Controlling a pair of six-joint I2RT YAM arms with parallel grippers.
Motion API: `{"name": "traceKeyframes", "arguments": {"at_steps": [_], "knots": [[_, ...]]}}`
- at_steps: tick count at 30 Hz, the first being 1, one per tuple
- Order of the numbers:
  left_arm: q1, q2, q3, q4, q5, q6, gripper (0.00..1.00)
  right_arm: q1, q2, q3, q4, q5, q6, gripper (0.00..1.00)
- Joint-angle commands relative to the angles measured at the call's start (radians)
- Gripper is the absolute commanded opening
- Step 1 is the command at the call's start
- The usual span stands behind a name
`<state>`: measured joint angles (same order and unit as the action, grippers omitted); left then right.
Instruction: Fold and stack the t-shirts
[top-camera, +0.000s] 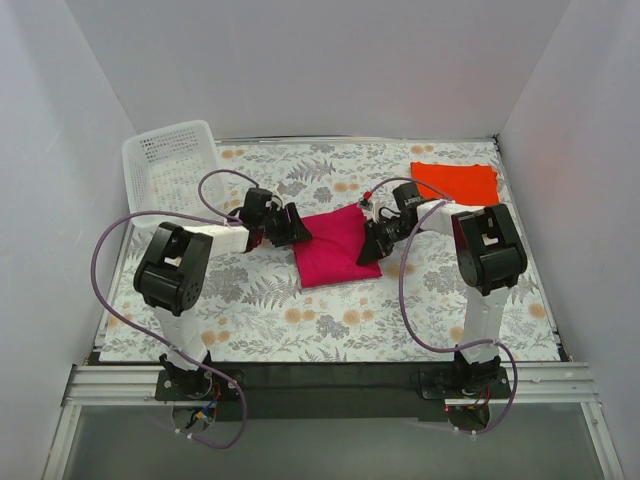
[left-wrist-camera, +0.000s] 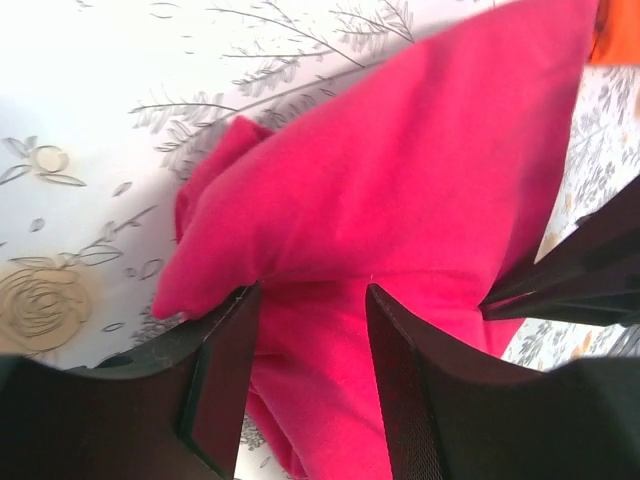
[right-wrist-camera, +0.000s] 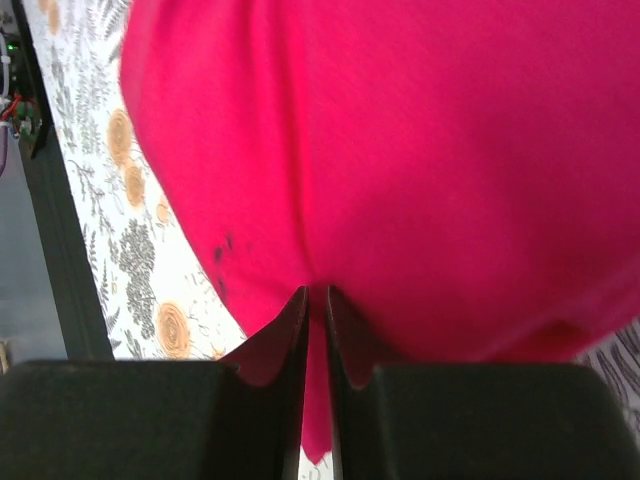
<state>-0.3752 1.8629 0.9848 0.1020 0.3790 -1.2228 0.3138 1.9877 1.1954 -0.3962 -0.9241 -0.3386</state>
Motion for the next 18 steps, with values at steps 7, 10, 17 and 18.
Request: {"name": "traceKeyframes", "arguments": {"at_steps": [7,10,17,18], "knots": [[0.045,-0.112,-0.043,0.077,0.006,0.06,0.51,-0.051,-0.024,0.054,-0.185,-0.082,-0.183,0.15],[0.045,-0.207,-0.021,0.077,0.035,0.109,0.55,-0.053,-0.05,0.096,-0.245,-0.165,-0.269,0.15],[0.042,-0.314,-0.07,0.067,0.323,0.099,0.64,-0.048,0.035,0.28,-0.224,-0.208,-0.136,0.11],[0.038,-0.311,-0.096,0.068,0.384,0.085,0.64,-0.048,0.08,0.33,-0.211,-0.208,-0.047,0.1]]}}
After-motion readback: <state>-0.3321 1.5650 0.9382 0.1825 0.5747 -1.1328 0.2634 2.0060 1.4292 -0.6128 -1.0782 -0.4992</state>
